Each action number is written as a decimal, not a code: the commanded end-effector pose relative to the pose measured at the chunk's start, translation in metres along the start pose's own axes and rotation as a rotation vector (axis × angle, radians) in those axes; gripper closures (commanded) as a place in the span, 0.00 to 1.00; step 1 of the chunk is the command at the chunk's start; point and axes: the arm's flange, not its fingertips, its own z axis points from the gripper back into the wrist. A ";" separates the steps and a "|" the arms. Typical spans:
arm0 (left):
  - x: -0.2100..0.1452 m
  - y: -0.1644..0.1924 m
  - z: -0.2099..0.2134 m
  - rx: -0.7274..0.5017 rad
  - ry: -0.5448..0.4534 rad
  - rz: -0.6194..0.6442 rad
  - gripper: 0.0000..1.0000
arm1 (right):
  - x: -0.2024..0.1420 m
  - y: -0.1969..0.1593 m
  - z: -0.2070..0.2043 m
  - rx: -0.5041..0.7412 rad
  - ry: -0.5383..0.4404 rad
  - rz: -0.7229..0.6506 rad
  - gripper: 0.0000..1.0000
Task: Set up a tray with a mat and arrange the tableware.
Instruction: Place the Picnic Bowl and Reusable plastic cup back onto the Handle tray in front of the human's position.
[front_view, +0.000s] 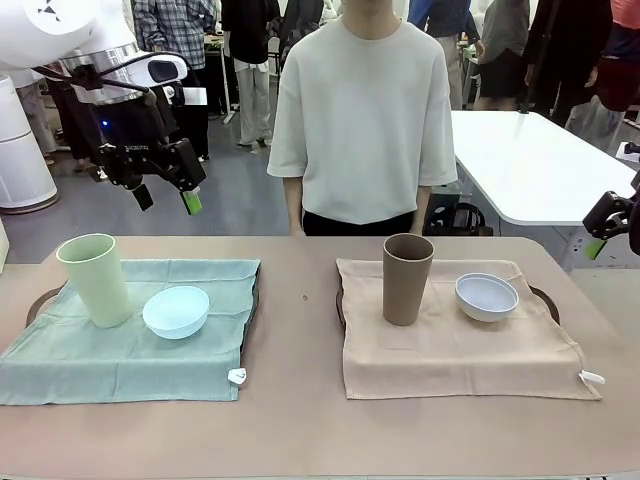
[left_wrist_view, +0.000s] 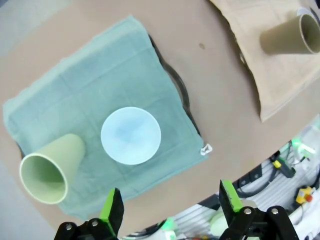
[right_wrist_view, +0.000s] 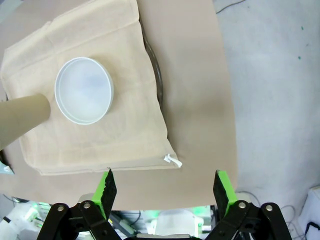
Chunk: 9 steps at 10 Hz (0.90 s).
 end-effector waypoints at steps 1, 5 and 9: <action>-0.008 0.029 0.020 -0.078 -0.032 -0.042 0.00 | -0.003 -0.022 0.021 0.036 -0.060 0.007 0.00; -0.055 0.142 0.063 -0.179 -0.114 0.066 0.00 | -0.025 -0.100 0.077 0.221 -0.164 -0.033 0.00; -0.106 0.249 0.062 -0.564 -0.281 0.125 0.00 | -0.040 -0.172 0.091 0.508 -0.209 -0.098 0.00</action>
